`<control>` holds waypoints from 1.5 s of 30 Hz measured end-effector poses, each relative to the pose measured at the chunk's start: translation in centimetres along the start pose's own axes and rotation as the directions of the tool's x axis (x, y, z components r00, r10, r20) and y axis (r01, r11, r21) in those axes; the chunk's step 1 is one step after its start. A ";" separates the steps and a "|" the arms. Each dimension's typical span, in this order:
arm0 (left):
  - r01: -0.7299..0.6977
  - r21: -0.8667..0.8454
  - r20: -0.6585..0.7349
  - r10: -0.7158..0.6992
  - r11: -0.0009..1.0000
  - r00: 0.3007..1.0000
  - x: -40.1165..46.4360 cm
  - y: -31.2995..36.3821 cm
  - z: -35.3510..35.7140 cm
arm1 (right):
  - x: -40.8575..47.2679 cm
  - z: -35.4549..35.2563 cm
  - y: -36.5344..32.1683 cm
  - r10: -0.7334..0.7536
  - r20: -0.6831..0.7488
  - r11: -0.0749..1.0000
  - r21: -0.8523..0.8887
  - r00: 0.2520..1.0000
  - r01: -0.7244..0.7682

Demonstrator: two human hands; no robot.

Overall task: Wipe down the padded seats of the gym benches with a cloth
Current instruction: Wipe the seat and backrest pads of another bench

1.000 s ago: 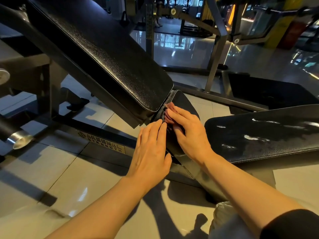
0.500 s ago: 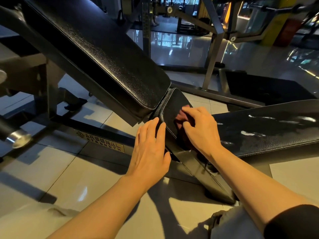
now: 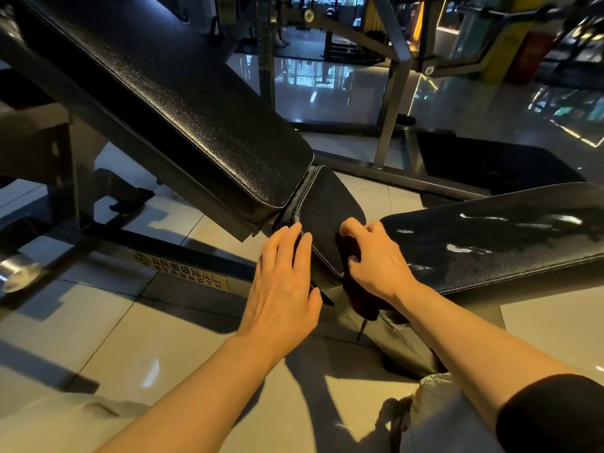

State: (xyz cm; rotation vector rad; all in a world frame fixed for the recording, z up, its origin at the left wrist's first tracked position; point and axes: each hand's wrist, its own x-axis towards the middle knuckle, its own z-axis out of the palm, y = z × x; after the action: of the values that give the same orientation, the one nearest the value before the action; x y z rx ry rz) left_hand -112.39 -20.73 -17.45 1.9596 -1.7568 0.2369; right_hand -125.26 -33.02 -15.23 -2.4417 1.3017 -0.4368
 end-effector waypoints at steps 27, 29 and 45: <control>0.004 0.002 -0.074 -0.004 1.000 0.997 0.7 1.0 0.5 | 1.0 0.0 -2.5 -0.157 -0.294 0.915 0.315 0.943 0.250; 0.013 -0.003 -0.083 -0.014 1.000 0.996 0.8 1.0 0.6 | 1.4 0.7 -2.4 -0.236 -0.239 0.925 0.243 0.942 0.293; 0.003 -0.033 -0.136 -0.007 0.999 0.991 1.5 0.8 0.6 | 1.9 0.5 -2.4 -0.218 -0.290 0.927 0.236 0.932 0.290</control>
State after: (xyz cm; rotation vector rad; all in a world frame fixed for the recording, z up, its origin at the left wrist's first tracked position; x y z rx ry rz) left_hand -113.04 -22.34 -17.13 1.8787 -1.6588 0.3305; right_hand -122.25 -33.23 -14.46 -2.3762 0.9319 -0.9681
